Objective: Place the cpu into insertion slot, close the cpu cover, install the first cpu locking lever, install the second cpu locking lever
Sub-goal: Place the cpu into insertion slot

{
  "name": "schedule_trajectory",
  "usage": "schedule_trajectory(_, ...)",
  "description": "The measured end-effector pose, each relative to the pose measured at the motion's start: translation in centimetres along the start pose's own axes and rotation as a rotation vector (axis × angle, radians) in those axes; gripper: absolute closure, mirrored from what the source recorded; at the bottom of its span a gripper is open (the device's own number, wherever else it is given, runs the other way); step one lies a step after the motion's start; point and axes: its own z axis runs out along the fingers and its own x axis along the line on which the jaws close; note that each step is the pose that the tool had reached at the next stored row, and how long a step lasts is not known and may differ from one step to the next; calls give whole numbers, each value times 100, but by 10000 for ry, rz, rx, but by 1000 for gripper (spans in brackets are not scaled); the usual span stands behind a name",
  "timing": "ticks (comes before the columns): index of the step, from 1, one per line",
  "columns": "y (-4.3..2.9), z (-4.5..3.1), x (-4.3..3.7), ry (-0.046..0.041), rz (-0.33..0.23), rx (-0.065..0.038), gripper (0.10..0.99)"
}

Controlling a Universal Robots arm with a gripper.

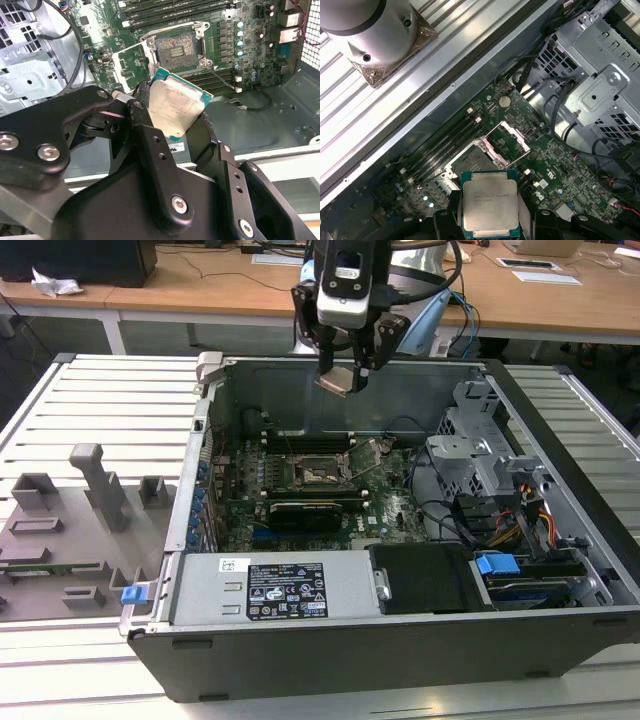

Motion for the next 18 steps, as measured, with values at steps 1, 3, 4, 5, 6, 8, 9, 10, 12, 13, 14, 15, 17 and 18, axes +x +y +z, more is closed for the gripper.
schedule_trajectory(1,0,0,0,-6,70,-2,549)
schedule_trajectory(3,0,0,0,-16,181,-3,549)
schedule_trajectory(4,0,0,0,-22,249,-5,549)
schedule_trajectory(5,0,0,0,-29,323,-6,549)
schedule_trajectory(6,0,0,0,-35,393,-7,549)
schedule_trajectory(8,0,0,0,-45,500,-9,549)
schedule_trajectory(9,0,0,0,-48,534,-10,549)
schedule_trajectory(10,0,0,0,-52,580,-11,549)
schedule_trajectory(12,0,0,0,-60,666,-13,549)
schedule_trajectory(13,0,0,0,-64,713,-14,549)
schedule_trajectory(14,0,0,0,-67,751,-15,549)
schedule_trajectory(15,0,0,0,-71,792,-15,549)
schedule_trajectory(17,0,0,0,-79,883,-17,549)
schedule_trajectory(18,0,0,0,-82,917,-18,549)
